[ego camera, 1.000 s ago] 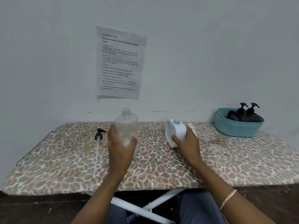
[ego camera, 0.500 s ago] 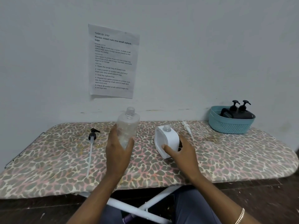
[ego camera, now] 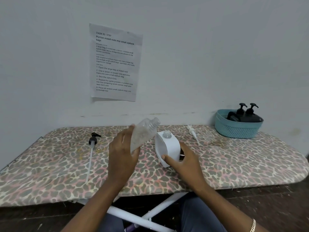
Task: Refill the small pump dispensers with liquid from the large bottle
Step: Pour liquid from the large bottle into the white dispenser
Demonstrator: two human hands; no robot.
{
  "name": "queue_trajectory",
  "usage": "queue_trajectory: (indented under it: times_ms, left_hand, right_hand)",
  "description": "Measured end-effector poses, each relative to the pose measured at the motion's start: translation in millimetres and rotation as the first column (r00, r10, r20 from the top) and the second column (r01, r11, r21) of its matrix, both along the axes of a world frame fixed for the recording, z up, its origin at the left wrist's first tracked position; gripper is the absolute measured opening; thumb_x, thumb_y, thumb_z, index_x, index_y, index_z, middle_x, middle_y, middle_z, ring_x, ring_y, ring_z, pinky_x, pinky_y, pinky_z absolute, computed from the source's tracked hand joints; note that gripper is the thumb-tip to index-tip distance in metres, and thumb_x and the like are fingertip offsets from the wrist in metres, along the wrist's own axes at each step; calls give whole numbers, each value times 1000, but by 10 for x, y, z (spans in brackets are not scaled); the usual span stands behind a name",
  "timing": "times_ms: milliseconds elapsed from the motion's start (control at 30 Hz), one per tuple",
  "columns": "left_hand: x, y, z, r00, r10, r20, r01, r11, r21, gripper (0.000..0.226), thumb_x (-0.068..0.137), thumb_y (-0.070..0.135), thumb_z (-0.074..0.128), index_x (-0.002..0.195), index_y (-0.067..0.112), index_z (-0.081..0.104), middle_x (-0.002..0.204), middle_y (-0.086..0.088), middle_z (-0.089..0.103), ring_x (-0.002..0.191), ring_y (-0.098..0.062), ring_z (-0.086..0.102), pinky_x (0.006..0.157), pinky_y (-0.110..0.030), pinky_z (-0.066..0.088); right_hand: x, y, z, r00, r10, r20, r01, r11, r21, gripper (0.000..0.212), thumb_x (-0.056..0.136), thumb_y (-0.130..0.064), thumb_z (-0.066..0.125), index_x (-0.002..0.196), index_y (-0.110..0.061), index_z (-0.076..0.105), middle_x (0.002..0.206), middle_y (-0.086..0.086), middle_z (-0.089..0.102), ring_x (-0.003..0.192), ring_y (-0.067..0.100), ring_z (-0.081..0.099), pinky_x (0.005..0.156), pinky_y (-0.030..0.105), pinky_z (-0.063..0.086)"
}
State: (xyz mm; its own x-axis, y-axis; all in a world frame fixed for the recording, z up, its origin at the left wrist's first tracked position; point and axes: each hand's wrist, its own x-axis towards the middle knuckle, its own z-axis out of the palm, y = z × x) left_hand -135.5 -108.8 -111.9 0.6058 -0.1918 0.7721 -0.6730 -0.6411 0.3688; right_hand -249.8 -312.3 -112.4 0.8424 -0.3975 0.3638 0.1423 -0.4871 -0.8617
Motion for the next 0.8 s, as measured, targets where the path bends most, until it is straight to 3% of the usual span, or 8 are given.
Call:
queue_trajectory:
  times_ms: [333,800]
  left_hand:
    - [-34,29,82,984,94,149,-112,987,118,95,73,-3,85,156,24,47,140,-13,58,126,-36,57,105,-55,46]
    - [-38,57,195,961,142,236,-180,972,151,84,79,-4,81,153,25,53,143,-12,57,133,-35,52,109,-51,34]
  right_hand:
    - [-8,10,-3,1000,17,4,-17,1000,-1,59,80,-48,87,131,-40,59,116,-30,64,103,-18,59,74,8,51]
    - [-2,-2,4,1000,18,-5,-18,1000,-9,63,78,-51,87,134,-35,62,120,-24,67,104,-8,62,74,9,52]
